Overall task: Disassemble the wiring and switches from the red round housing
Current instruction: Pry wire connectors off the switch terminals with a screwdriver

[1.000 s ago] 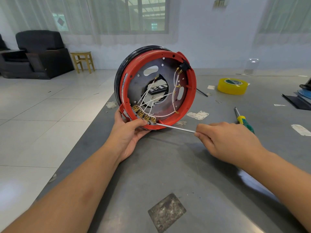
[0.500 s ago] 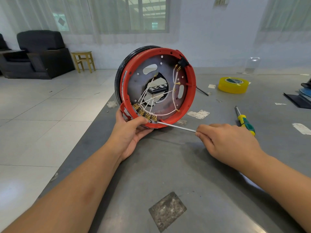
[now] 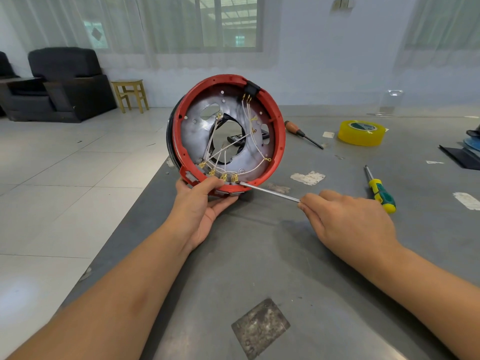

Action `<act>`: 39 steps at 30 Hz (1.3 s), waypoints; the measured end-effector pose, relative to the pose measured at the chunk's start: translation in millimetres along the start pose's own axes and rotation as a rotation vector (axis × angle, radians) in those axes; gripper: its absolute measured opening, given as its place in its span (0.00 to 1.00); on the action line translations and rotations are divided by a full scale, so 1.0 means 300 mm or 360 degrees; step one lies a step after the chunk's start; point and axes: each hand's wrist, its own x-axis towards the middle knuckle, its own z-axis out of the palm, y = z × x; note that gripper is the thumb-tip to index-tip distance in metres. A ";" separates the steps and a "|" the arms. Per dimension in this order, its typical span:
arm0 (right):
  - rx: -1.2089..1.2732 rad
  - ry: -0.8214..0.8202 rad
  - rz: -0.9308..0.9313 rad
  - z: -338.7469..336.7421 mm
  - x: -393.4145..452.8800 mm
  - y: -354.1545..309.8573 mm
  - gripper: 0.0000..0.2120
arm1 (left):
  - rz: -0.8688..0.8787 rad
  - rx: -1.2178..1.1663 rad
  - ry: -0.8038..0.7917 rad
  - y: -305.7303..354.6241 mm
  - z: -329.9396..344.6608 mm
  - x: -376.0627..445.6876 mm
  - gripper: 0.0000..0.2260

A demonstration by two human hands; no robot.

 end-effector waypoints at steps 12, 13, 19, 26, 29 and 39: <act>-0.0006 0.0001 0.0006 -0.021 -0.007 -0.029 0.09 | -0.0009 -0.0006 0.0048 0.000 0.012 -0.004 0.29; -0.0023 -0.0011 0.0005 -0.017 -0.007 -0.029 0.09 | -0.0010 -0.0001 0.0044 0.001 0.014 -0.006 0.30; 0.0067 0.0032 0.0026 -0.011 -0.004 -0.037 0.05 | -0.0017 -0.0005 0.0042 0.000 0.015 -0.009 0.31; 0.0058 0.0031 0.0079 -0.012 0.005 0.008 0.22 | -0.0030 -0.0009 -0.0021 0.001 0.000 -0.002 0.28; 0.0104 -0.0026 0.0044 -0.003 0.012 0.031 0.23 | -0.0033 -0.0005 -0.0035 0.001 -0.008 0.003 0.27; 0.0250 0.0052 -0.0089 0.028 0.034 0.075 0.27 | -0.0132 0.0055 -0.0166 0.018 -0.027 0.000 0.27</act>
